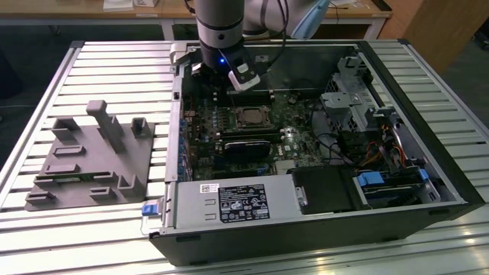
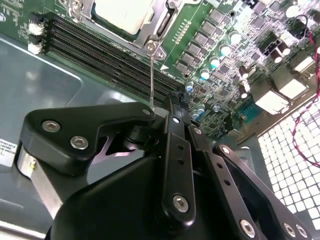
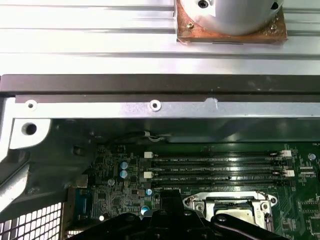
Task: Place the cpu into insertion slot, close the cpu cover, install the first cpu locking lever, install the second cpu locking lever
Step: 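Install the first cpu locking lever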
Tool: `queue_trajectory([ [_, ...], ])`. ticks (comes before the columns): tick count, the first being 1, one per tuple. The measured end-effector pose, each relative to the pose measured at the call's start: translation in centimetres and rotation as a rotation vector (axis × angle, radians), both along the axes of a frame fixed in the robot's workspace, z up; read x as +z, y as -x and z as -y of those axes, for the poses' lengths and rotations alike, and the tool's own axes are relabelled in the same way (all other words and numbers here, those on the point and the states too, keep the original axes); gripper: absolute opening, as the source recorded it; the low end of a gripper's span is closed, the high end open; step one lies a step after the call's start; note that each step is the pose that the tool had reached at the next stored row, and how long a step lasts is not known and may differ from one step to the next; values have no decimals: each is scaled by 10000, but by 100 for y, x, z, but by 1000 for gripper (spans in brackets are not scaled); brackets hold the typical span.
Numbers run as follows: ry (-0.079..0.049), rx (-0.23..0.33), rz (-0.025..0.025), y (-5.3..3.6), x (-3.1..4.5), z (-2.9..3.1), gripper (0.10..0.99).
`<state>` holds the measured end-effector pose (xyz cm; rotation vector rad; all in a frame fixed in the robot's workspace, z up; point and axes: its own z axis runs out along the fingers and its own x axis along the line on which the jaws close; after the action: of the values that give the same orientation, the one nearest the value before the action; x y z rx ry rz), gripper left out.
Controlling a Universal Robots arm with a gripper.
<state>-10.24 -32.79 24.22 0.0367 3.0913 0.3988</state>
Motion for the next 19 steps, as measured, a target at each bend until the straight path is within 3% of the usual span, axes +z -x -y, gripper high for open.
queue_trajectory([
  [8, -14, 1, 0, -19, 0, 0, 106],
  [19, -13, 2, 0, -193, 0, 0, 106],
])
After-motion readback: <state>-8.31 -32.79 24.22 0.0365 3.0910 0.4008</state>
